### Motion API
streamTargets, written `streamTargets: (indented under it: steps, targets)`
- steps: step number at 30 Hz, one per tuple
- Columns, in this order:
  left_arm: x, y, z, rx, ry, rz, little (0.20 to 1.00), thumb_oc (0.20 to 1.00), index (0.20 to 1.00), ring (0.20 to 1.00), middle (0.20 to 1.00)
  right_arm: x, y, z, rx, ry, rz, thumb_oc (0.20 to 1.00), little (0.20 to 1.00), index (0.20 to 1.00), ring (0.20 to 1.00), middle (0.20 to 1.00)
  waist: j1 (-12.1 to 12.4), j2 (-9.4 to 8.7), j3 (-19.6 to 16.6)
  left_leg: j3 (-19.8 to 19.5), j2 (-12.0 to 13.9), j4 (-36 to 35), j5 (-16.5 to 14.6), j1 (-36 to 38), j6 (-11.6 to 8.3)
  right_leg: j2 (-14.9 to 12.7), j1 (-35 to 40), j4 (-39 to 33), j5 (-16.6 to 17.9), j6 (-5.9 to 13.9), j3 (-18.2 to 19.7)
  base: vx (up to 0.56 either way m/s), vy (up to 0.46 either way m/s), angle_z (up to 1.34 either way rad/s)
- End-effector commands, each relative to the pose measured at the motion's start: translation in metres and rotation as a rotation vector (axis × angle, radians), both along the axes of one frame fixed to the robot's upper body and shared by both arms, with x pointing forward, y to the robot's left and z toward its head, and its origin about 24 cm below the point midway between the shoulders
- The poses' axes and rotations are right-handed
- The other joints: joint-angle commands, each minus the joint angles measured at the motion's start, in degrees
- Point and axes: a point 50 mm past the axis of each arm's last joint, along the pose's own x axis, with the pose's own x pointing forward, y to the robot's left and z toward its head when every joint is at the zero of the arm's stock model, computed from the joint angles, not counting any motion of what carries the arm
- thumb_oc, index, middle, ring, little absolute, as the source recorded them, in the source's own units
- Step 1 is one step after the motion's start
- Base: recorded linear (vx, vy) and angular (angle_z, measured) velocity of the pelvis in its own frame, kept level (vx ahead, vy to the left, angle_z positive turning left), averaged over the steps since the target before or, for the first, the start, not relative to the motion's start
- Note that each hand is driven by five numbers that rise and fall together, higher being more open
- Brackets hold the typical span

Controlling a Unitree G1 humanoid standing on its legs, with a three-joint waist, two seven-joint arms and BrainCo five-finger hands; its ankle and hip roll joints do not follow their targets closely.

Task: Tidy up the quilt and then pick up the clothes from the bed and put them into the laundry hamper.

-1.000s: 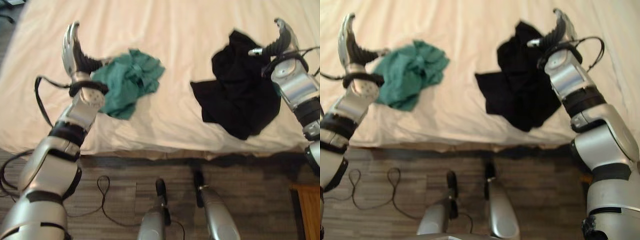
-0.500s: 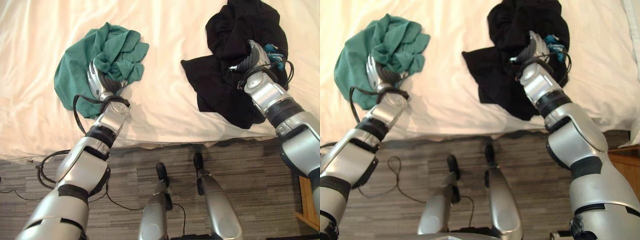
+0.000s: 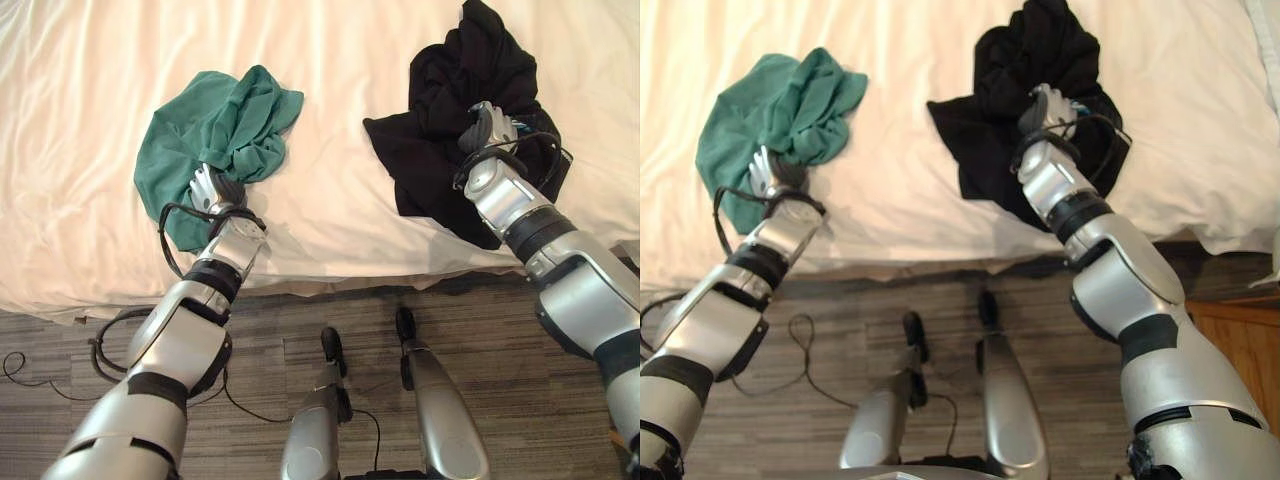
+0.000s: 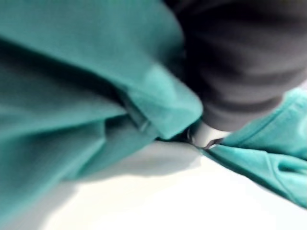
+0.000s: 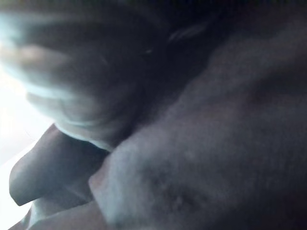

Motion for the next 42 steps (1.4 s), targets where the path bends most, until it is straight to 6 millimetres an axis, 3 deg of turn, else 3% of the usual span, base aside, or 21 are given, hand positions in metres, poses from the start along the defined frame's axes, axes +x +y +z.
streamTargets:
  steps: [1,4,7,11,13,15,18,20,22,24,27,30,33,34,35,36,37,38,39,40,42]
  targets:
    - [0.002,-0.012,0.0,-0.193,-0.12,-0.126,0.2,0.2,0.2,0.2,0.2,0.001,0.022,-0.005,0.224,-0.042,0.154,0.2,0.2,0.2,0.2,0.2,0.8,-4.77,4.1,-0.1,-1.0,1.3,-5.5,2.4,0.41,-4.5,12.5,-15.6,1.9,4.52,1.6,0.0,0.0,0.0]
    - [-0.008,-0.024,0.017,-0.296,-0.343,-0.226,0.2,0.2,0.2,0.2,0.2,-0.009,0.014,0.0,0.407,-0.164,0.276,0.2,0.2,0.2,0.2,0.2,1.3,-5.15,3.6,-0.8,-1.3,0.5,-6.4,6.0,0.44,-4.6,16.5,-16.9,1.5,4.65,1.4,0.02,-0.032,0.06]
    - [-0.029,-0.02,0.018,-0.387,-0.46,-0.26,0.2,0.2,0.2,0.2,0.2,-0.028,0.005,-0.013,0.522,-0.191,0.357,0.2,0.2,0.2,0.2,0.2,1.3,-5.64,1.3,-1.4,-1.7,0.3,-7.4,8.3,0.65,-4.5,19.0,-17.4,1.0,4.79,1.5,0.07,-0.02,0.05]
    - [-0.068,-0.015,0.013,-0.442,-0.577,-0.294,0.2,0.2,0.2,0.2,0.2,-0.065,-0.008,-0.056,0.63,-0.156,0.412,0.2,0.2,0.2,0.2,0.2,0.9,-6.36,-2.7,-1.6,-2.0,-0.3,-8.2,11.5,1.16,-4.4,22.2,-18.0,0.6,4.95,1.5,0.09,0.007,0.08]
    - [-0.104,-0.017,0.0,-0.467,-0.599,-0.34,0.2,0.2,0.2,0.2,0.2,-0.106,-0.023,-0.104,0.712,-0.087,0.423,0.2,0.2,0.2,0.2,0.2,0.7,-6.81,-6.9,-1.7,-2.3,-1.1,-8.5,13.8,1.7,-4.3,24.8,-18.8,0.7,5.38,1.1,0.15,0.03,0.06]
    - [-0.125,-0.018,-0.013,-0.504,-0.576,-0.378,0.2,0.2,0.2,0.2,0.2,-0.135,-0.027,-0.135,0.81,-0.016,0.421,0.2,0.2,0.2,0.2,0.2,0.7,-7.11,-10.4,-1.8,-2.7,-1.6,-8.8,15.5,2.13,-4.2,26.6,-19.5,0.9,5.65,0.5,0.16,0.027,0.06]
    - [-0.141,-0.02,-0.028,-0.541,-0.531,-0.395,0.2,0.2,0.2,0.2,0.2,-0.16,-0.024,-0.16,0.902,0.048,0.392,0.2,0.2,0.2,0.2,0.2,0.5,-7.49,-12.8,-1.8,-3.1,-1.2,-9.3,16.5,2.49,-4.0,27.9,-19.6,1.1,5.84,0.0,0.07,0.016,0.03]
    - [-0.164,-0.029,-0.061,-0.639,-0.448,-0.364,0.2,0.2,0.2,0.2,0.2,-0.189,-0.011,-0.194,1.077,0.142,0.37,0.2,0.2,0.2,0.2,0.2,0.3,-8.26,-14.3,-1.8,-3.6,-0.5,-10.7,18.2,3.34,-4.1,29.8,-19.9,1.1,5.96,-1.2,-0.02,-0.007,0.05]
    - [-0.174,-0.036,-0.081,-0.74,-0.384,-0.35,0.2,0.2,0.2,0.2,0.2,-0.2,0.0,-0.207,1.068,0.222,0.42,0.2,0.2,0.2,0.2,0.2,0.5,-8.77,-14.7,-2.3,-3.9,0.4,-11.5,18.7,3.74,-4.2,30.4,-19.7,0.9,5.98,-1.4,-0.04,-0.037,0.14]
    - [-0.18,-0.043,-0.089,-0.742,-0.352,-0.368,0.2,0.2,0.2,0.2,0.2,-0.207,0.009,-0.209,1.022,0.266,0.487,0.2,0.2,0.2,0.2,0.2,0.8,-9.02,-14.8,-2.7,-3.8,1.6,-12.1,18.8,3.8,-4.4,30.7,-19.2,0.4,5.89,-1.7,-0.04,-0.081,0.17]
    - [-0.184,-0.049,-0.09,-0.736,-0.349,-0.351,0.2,0.2,0.2,0.2,0.2,-0.206,0.017,-0.204,0.925,0.31,0.604,0.2,0.2,0.2,0.2,0.2,2.5,-9.55,-14.4,-5.3,-3.5,7.6,-13.6,16.9,4.13,-4.8,30.8,-15.8,-1.5,4.99,-3.1,-0.05,-0.136,0.25]
    - [-0.185,-0.042,-0.091,-0.756,-0.373,-0.256,0.2,0.2,0.2,0.2,0.2,-0.204,0.019,-0.202,0.89,0.356,0.675,0.2,0.2,0.2,0.2,0.2,4.4,-9.5,-13.4,-8.3,-3.5,9.6,-13.0,14.4,4.59,-4.4,30.8,-13.2,-3.4,3.69,-4.6,-0.08,-0.101,0.48]
    - [-0.186,-0.036,-0.095,-0.769,-0.398,-0.183,0.2,0.2,0.2,0.2,0.2,-0.21,0.026,-0.205,0.846,0.467,0.793,0.2,0.2,0.2,0.2,0.2,8.9,-7.84,-12.7,-10.1,-3.0,3.0,-5.5,10.7,2.71,-4.2,31.4,-13.9,-4.5,3.34,-11.0,-0.29,-0.04,0.79]
    - [-0.19,-0.034,-0.097,-0.76,-0.398,-0.188,0.2,0.2,0.2,0.2,0.2,-0.218,0.024,-0.205,0.842,0.465,0.806,0.2,0.2,0.2,0.2,0.2,10.3,-7.27,-12.4,-6.5,-1.9,2.3,-3.4,8.5,1.43,-5.5,32.6,-14.6,-4.9,3.94,-16.5,-0.29,-0.066,1.39]
    - [-0.189,-0.034,-0.097,-0.761,-0.391,-0.202,0.2,0.2,0.2,0.2,0.2,-0.218,0.023,-0.205,0.844,0.462,0.796,0.2,0.2,0.2,0.2,0.2,10.3,-7.16,-12.5,-5.7,-1.6,2.5,-3.2,8.1,1.36,-5.7,32.6,-14.9,-4.7,4.01,-17.5,-0.34,-0.062,1.74]
    - [-0.189,-0.031,-0.099,-0.765,-0.382,-0.231,0.2,0.2,0.2,0.2,0.2,-0.222,0.018,-0.204,0.85,0.441,0.763,0.2,0.2,0.2,0.2,0.2,10.7,-7.06,-12.7,1.5,0.6,4.9,-4.7,8.6,0.05,-8.1,34.5,-15.0,-5.5,4.78,-24.1,-0.21,-0.028,1.94]
    - [-0.189,-0.03,-0.098,-0.764,-0.384,-0.242,0.2,0.2,0.2,0.2,0.2,-0.222,0.017,-0.204,0.854,0.431,0.751,0.2,0.2,0.2,0.2,0.2,10.7,-7.08,-12.7,2.7,1.0,5.9,-5.2,8.8,0.06,-8.6,34.7,-14.7,-5.5,4.83,-25.3,-0.34,0.016,2.98]
    - [-0.189,-0.027,-0.097,-0.76,-0.389,-0.257,0.2,0.2,0.2,0.2,0.2,-0.221,0.015,-0.204,0.857,0.417,0.728,0.2,0.2,0.2,0.2,0.2,11.0,-7.24,-12.9,6.3,2.2,9.3,-7.1,9.6,0.31,-10.2,34.8,-13.8,-5.1,4.95,-28.8,-0.23,0.051,3.08]
    - [-0.189,-0.026,-0.097,-0.759,-0.394,-0.251,0.2,0.2,0.2,0.2,0.2,-0.221,0.016,-0.204,0.855,0.418,0.731,0.2,0.2,0.2,0.2,0.2,10.9,-7.3,-12.9,6.9,2.4,10.1,-7.7,9.7,0.38,-10.6,34.8,-13.5,-5.0,5.0,-29.5,-0.4,0.187,2.91]
    - [-0.185,-0.024,-0.097,-0.766,-0.375,-0.287,0.2,0.2,0.2,0.2,0.2,-0.213,0.017,-0.204,0.875,0.398,0.688,0.2,0.2,0.2,0.2,0.2,12.0,-7.81,-13.3,11.4,4.2,13.8,-10.1,12.4,0.94,-12.9,35.6,-12.7,-3.4,5.02,-34.4,-0.26,0.17,2.57]
    - [-0.183,-0.024,-0.098,-0.764,-0.37,-0.295,0.2,0.2,0.2,0.2,0.2,-0.21,0.021,-0.205,0.879,0.397,0.69,0.2,0.2,0.2,0.2,0.2,12.4,-7.79,-13.6,12.0,4.3,13.6,-10.5,13.9,1.05,-13.7,36.2,-12.9,-2.2,5.07,-36.2,-0.21,0.248,2.47]
